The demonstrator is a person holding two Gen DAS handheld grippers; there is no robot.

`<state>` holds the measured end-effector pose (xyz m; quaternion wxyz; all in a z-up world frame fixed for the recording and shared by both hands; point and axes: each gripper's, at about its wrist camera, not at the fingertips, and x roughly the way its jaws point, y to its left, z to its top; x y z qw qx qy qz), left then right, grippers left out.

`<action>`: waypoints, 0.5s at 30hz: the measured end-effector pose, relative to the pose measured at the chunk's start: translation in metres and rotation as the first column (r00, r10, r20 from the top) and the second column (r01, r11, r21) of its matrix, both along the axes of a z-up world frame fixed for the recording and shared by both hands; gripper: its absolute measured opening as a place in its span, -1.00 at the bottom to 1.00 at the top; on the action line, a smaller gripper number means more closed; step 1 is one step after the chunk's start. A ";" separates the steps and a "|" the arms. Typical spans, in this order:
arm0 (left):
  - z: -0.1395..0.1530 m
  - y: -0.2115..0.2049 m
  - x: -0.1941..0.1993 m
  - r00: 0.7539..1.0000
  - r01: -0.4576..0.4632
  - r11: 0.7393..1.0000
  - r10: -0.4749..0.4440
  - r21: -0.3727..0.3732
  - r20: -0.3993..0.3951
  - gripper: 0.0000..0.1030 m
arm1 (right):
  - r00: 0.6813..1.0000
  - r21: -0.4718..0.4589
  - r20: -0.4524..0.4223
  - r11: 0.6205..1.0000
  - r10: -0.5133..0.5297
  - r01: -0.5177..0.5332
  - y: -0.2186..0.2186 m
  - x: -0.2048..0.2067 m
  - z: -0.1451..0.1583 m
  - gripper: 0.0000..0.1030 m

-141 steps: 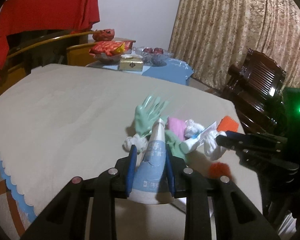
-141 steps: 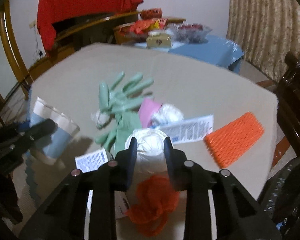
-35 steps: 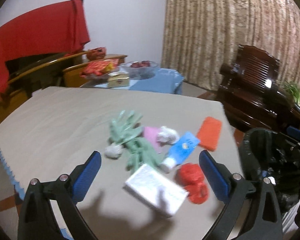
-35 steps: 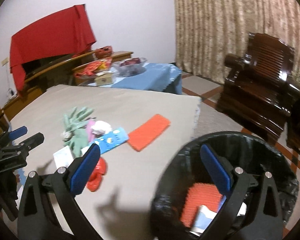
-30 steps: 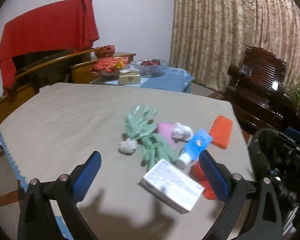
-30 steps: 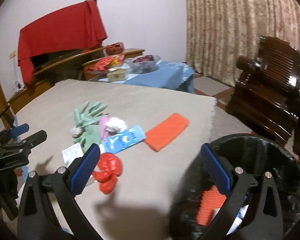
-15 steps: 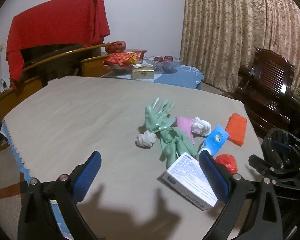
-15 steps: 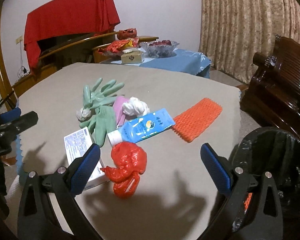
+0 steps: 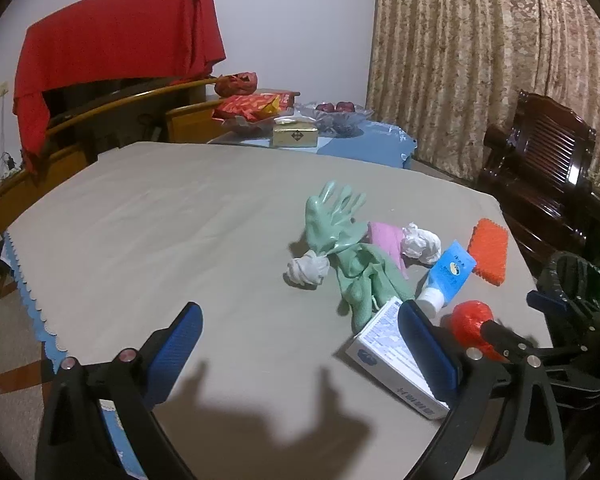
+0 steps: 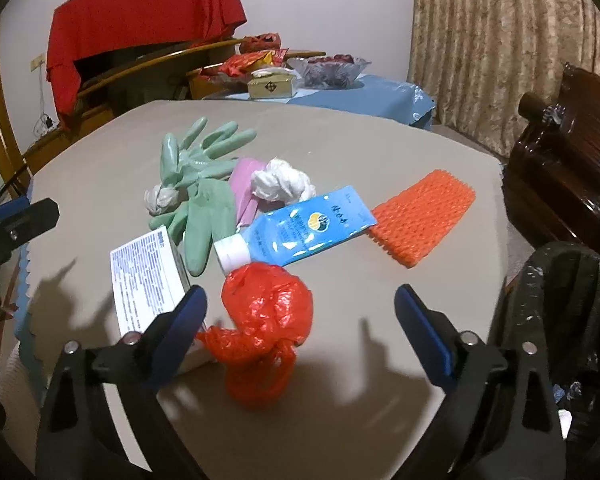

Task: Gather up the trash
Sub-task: 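Grasp the red plastic bag with the right tool and lift it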

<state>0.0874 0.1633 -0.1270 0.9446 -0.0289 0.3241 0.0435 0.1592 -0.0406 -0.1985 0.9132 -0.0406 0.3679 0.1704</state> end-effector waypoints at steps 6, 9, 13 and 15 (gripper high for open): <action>-0.003 0.002 0.003 1.000 -0.001 1.000 0.001 -0.005 -0.010 0.87 | 0.999 -0.001 -0.039 1.000 0.022 -0.022 0.004 0.002 -0.009 0.49; -0.004 0.002 0.004 1.000 0.002 1.000 -0.002 -0.005 -0.013 0.87 | 0.998 0.008 -0.060 0.999 0.034 -0.034 0.005 0.004 -0.012 0.31; -0.004 -0.001 0.004 1.000 0.007 1.000 -0.007 -0.006 -0.016 0.87 | 0.995 0.027 -0.080 0.998 0.058 -0.056 0.004 0.004 -0.014 -0.05; -0.003 -0.003 0.004 1.000 0.010 1.000 -0.011 -0.005 -0.017 0.87 | 0.994 0.034 -0.083 0.997 0.070 -0.068 0.004 0.003 -0.014 -0.21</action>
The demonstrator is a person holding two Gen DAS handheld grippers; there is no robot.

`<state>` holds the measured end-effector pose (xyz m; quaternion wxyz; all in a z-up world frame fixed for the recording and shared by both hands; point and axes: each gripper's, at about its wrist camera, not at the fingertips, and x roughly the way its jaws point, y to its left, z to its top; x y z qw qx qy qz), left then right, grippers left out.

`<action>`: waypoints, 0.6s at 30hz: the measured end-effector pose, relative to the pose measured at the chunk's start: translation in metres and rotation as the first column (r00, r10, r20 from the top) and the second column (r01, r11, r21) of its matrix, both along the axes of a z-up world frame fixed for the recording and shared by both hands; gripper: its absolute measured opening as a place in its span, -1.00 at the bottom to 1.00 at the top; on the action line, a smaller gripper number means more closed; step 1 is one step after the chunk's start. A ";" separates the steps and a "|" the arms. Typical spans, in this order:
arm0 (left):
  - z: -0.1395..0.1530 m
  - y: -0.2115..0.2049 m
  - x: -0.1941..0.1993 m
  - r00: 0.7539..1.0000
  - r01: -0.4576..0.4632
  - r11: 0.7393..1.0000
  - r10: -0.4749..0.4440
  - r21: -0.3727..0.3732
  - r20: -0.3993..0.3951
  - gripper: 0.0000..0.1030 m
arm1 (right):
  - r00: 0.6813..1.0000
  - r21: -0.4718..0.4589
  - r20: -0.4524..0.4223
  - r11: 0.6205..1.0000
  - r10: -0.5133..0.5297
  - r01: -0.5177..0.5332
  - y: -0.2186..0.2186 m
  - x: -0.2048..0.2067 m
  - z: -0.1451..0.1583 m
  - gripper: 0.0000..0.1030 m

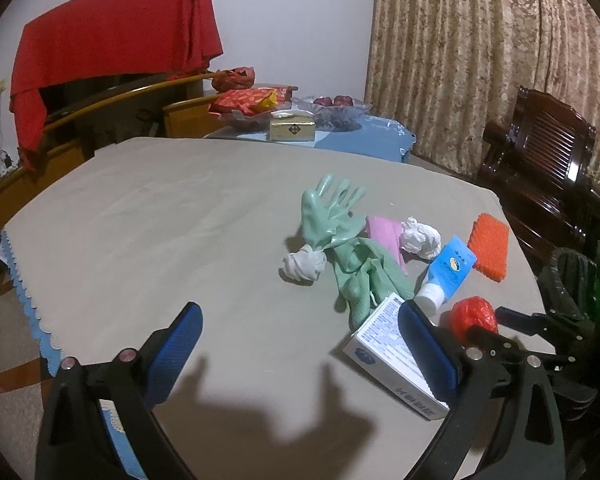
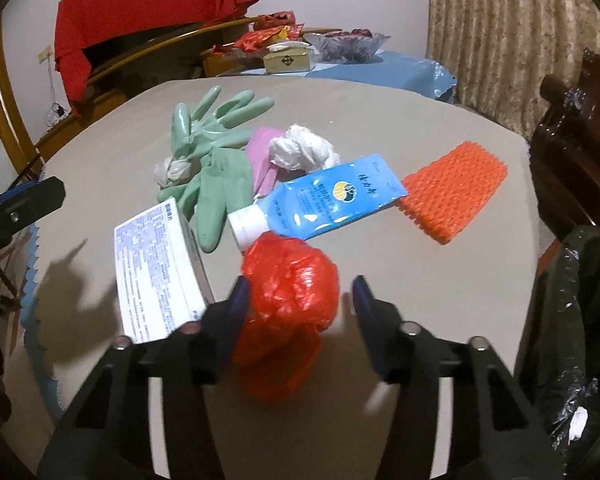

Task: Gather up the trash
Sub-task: 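Grasp the red plastic bag with the right tool and lift it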

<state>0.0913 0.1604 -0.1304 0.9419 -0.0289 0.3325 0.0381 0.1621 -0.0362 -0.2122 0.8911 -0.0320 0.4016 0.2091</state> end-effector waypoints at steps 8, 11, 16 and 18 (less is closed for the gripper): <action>0.000 -0.016 0.001 1.000 0.023 1.000 -0.023 -0.004 -0.004 0.87 | 1.000 0.021 0.013 1.000 -0.022 0.021 -0.013 -0.003 0.010 -0.31; -0.001 -0.026 0.001 0.999 0.034 0.999 -0.034 -0.017 -0.008 0.87 | 0.999 0.021 0.028 0.999 -0.042 0.041 -0.024 -0.005 0.016 -0.31; -0.006 -0.049 0.003 0.998 0.063 0.998 -0.064 -0.025 -0.015 0.87 | 0.996 0.025 0.045 0.997 -0.079 0.078 -0.044 -0.008 0.024 -0.31; -0.010 -0.058 0.006 0.997 0.072 0.997 -0.072 -0.029 -0.023 0.87 | 0.995 0.023 0.050 0.996 -0.086 0.085 -0.049 -0.008 0.026 -0.31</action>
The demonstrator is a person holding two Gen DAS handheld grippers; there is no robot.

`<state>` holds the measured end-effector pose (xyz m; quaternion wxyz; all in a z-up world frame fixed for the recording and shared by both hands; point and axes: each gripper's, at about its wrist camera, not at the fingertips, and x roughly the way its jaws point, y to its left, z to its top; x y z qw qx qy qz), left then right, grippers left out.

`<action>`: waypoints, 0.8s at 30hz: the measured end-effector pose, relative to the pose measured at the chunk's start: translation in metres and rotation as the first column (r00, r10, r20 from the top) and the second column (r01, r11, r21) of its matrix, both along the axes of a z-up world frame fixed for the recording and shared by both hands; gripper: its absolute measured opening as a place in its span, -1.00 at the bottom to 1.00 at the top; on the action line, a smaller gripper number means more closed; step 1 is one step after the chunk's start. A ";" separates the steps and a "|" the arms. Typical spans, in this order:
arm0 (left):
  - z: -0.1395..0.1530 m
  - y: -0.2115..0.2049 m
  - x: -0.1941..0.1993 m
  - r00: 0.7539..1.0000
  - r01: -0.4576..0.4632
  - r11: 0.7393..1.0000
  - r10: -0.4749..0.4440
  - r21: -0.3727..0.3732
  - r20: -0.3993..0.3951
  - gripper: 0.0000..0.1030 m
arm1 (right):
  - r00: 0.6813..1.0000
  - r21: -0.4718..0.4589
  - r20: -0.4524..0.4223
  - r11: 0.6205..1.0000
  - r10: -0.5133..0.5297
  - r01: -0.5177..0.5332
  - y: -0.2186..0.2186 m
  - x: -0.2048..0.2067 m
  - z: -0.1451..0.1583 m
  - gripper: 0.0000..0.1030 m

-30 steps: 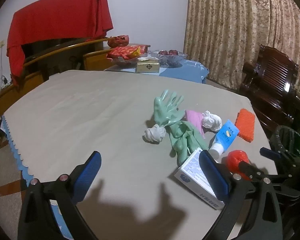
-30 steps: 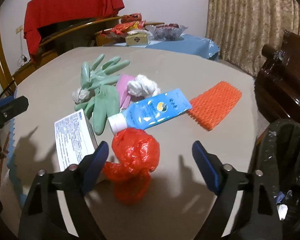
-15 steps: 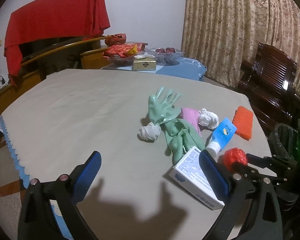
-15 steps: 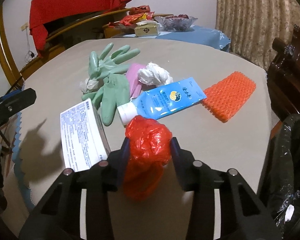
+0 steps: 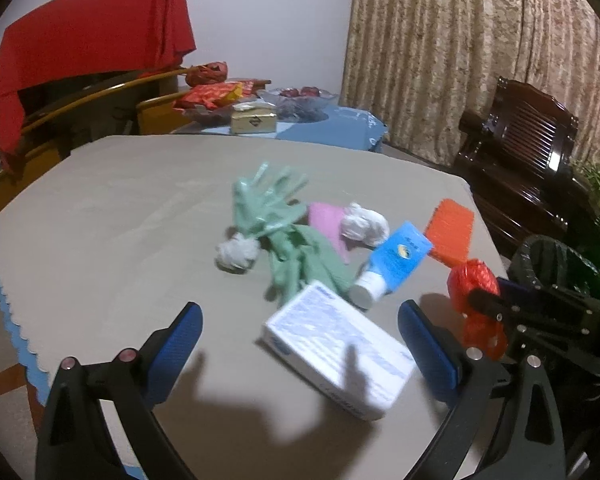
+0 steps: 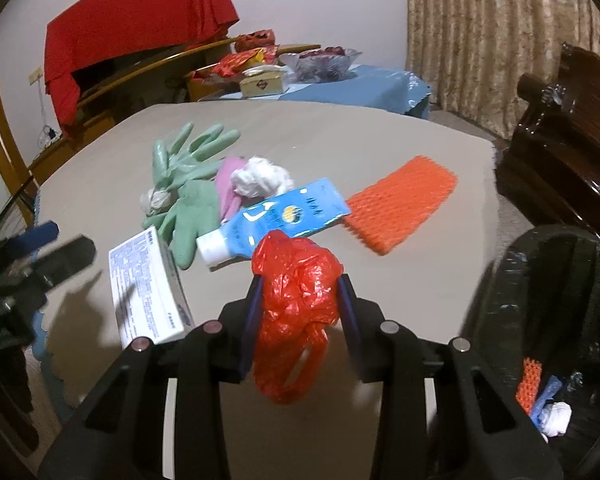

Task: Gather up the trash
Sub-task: 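Grasp the red plastic bag with the right tool and lift it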

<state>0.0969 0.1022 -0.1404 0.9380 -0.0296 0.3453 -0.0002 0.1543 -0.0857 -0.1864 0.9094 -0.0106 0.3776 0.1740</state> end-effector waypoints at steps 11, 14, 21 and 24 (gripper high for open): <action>-0.023 -0.036 0.018 0.997 -0.044 0.998 0.047 0.049 -0.055 0.87 | 1.000 -0.010 0.001 1.000 -0.010 0.010 -0.011 -0.001 0.000 -0.31; -0.031 -0.037 0.020 0.995 -0.052 0.998 0.056 0.044 -0.081 0.87 | 1.000 -0.013 0.001 1.000 -0.003 0.003 -0.010 -0.001 0.000 -0.31; -0.044 -0.025 0.011 0.990 -0.048 0.999 0.050 0.020 -0.129 0.87 | 1.000 -0.018 -0.008 1.000 0.018 -0.019 -0.004 -0.003 -0.002 -0.31; -0.042 -0.014 0.005 0.989 -0.054 0.998 0.057 0.020 -0.137 0.87 | 1.000 -0.018 -0.011 1.000 0.022 -0.023 -0.002 -0.003 -0.003 -0.31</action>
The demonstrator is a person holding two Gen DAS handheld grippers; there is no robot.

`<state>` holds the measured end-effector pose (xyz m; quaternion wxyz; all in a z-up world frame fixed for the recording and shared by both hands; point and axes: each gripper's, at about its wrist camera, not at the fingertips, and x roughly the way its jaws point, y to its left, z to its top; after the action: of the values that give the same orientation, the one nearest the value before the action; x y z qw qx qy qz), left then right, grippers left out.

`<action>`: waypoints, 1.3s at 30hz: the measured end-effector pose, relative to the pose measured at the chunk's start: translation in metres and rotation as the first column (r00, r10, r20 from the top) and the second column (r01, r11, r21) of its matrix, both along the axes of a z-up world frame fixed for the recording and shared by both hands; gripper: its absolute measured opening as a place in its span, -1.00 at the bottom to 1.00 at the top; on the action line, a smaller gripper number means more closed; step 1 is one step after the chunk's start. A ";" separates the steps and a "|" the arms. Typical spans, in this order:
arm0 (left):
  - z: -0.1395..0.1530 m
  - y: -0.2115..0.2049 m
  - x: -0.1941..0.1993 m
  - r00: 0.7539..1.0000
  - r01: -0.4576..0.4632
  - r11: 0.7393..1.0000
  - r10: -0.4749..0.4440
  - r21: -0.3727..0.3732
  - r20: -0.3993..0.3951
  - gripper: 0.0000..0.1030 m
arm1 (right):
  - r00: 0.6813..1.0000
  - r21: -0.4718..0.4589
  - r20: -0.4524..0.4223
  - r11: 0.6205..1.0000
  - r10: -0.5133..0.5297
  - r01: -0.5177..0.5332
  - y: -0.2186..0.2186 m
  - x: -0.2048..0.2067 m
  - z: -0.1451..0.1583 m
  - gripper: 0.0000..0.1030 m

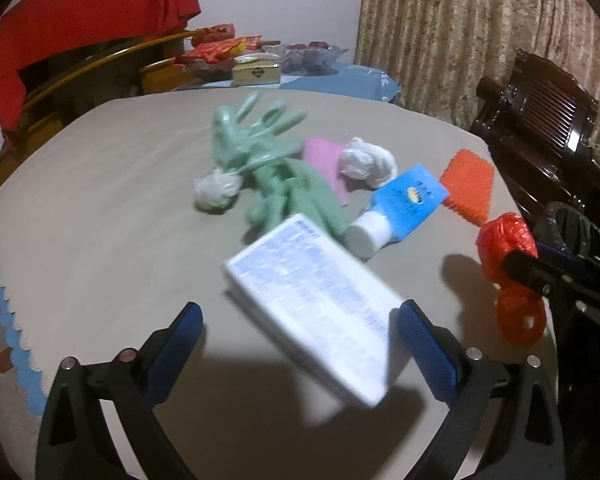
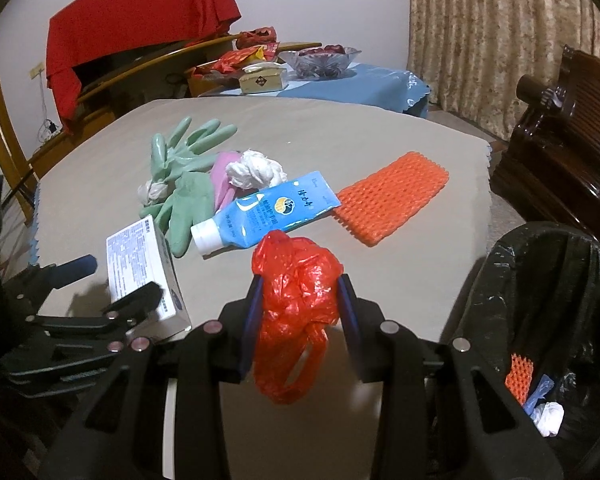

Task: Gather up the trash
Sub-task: 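Grasp the red plastic bag with the right tool and lift it, then grasp the white medicine box with the left tool and lift it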

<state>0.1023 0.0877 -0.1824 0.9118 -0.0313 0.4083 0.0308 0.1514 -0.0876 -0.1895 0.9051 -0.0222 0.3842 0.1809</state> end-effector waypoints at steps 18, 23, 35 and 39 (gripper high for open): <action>0.004 -0.023 0.025 0.999 -0.013 1.000 0.013 0.002 -0.032 0.87 | 0.999 -0.009 0.020 0.999 -0.044 0.044 -0.013 0.003 0.007 -0.31; -0.012 -0.020 0.026 0.997 -0.026 1.000 0.025 -0.010 -0.073 0.87 | 0.999 -0.005 0.019 0.999 -0.032 0.032 -0.012 0.004 0.005 -0.31; 0.003 0.025 -0.005 0.998 -0.044 0.999 0.043 -0.028 -0.050 0.87 | 1.000 -0.003 -0.003 1.000 -0.007 0.007 0.002 0.003 0.003 -0.30; 0.004 0.020 0.005 0.998 -0.044 0.998 0.041 -0.046 -0.056 0.87 | 1.000 -0.007 -0.004 1.000 0.005 -0.005 0.008 0.003 0.004 -0.30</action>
<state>0.1072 0.1080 -0.1783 0.8983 -0.0608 0.4331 0.0413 0.1540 -0.0799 -0.1856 0.9039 -0.0262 0.3864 0.1818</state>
